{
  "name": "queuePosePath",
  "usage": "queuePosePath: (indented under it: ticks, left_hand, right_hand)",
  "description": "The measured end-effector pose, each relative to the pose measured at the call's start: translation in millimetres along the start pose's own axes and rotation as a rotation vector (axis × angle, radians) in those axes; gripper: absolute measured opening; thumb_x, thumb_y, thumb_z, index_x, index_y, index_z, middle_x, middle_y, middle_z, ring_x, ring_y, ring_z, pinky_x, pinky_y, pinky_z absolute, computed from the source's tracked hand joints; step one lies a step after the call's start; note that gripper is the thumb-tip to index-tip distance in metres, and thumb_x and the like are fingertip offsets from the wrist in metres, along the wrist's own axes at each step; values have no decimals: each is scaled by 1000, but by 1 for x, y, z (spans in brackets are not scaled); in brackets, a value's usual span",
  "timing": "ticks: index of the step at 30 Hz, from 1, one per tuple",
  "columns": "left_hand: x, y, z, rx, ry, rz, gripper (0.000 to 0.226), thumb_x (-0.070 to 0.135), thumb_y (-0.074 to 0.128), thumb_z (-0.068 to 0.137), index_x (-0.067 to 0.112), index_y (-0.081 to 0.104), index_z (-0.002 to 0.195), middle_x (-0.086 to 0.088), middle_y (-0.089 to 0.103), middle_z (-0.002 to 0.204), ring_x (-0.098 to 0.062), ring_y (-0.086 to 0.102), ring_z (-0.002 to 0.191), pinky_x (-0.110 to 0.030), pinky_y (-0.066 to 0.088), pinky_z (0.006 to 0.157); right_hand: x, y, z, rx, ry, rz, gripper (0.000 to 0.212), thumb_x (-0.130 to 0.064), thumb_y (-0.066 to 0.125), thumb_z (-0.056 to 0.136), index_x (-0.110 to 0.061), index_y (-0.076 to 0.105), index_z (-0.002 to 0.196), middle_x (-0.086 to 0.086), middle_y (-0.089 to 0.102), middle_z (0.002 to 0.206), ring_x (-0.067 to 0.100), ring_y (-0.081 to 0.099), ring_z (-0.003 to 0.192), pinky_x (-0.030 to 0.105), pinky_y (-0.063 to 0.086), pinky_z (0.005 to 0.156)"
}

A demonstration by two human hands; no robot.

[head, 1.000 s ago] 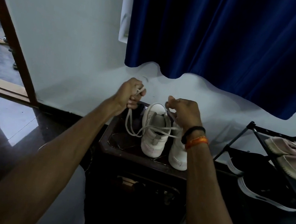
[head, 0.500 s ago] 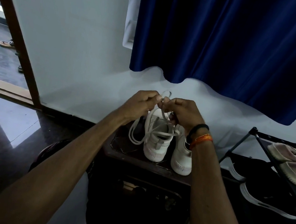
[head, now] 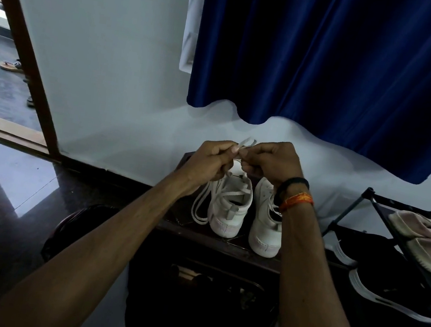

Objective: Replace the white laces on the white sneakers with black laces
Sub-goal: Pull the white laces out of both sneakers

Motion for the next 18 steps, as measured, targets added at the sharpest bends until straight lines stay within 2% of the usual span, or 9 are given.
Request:
queuePosePath:
  ticks: [3,5,7,8,10,11,13,15,18]
  left_hand:
    - [1,-5,3,-11,-48,6,31,25,50,106,4,71,117,2,37,63,-10,30,56,-18,25,45]
    - [3,-9,3,-39,-82,30,34,27,51,105,2,70,118,-1,39,65,-9,29,56,-18,25,45]
    - [7,-12,3,-67,-107,54,35,29,53,104,0,73,107,0,49,65,-6,30,54,-18,25,46]
    - [10,-14,3,-67,-124,77,34,29,53,104,2,74,101,5,52,61,-4,31,53,-18,26,47]
    - [17,-18,4,-61,-145,153,33,29,54,104,8,76,91,11,51,57,-4,36,53,-17,30,48]
    - [21,-20,5,-73,-148,192,33,30,54,104,11,75,86,8,52,59,-5,39,53,-17,31,48]
    - [31,-21,5,-105,-157,231,37,26,54,104,15,68,72,1,51,60,-8,40,52,-18,31,47]
    - [40,-22,7,-134,-176,264,38,18,53,104,14,59,67,-1,45,60,-7,38,49,-18,29,45]
    - [50,-24,8,-206,-196,355,32,18,53,103,8,57,73,-5,49,66,-4,39,48,-18,29,46]
  right_hand:
    - [4,-1,0,31,0,69,6,1,76,84,-4,77,87,13,76,79,19,72,67,31,62,73]
    - [5,-1,-2,52,-27,35,4,-5,77,85,-4,77,89,10,76,78,15,72,64,32,62,73]
    - [5,-1,-4,96,-107,-82,6,-10,79,85,-9,76,90,2,75,76,9,72,63,28,60,71]
    - [5,-2,-5,116,-161,-150,11,-13,79,85,-12,75,95,-2,75,82,8,72,68,26,59,72]
    - [3,-4,-4,74,-266,-276,37,-20,79,86,-19,67,121,-4,70,114,6,68,96,26,54,89]
    - [1,-4,-4,-14,-312,-341,51,-25,77,87,-24,58,135,-4,61,132,7,59,113,25,47,99]
    - [-2,1,-5,-217,-397,-486,66,-31,74,90,-28,45,149,-4,51,146,9,46,130,19,36,106]
    - [1,11,-6,-283,-462,-625,68,-29,70,93,-24,40,153,2,62,133,15,53,124,15,38,99]
    - [5,23,-8,-113,-490,-834,61,-15,57,99,-22,35,155,16,62,123,32,53,119,37,44,98]
Point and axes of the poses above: each hand's wrist, its own z-axis towards the middle knuckle, its own y-axis out of the palm, x = y × z, the point moved 1 cm from there along z, towards the middle knuckle
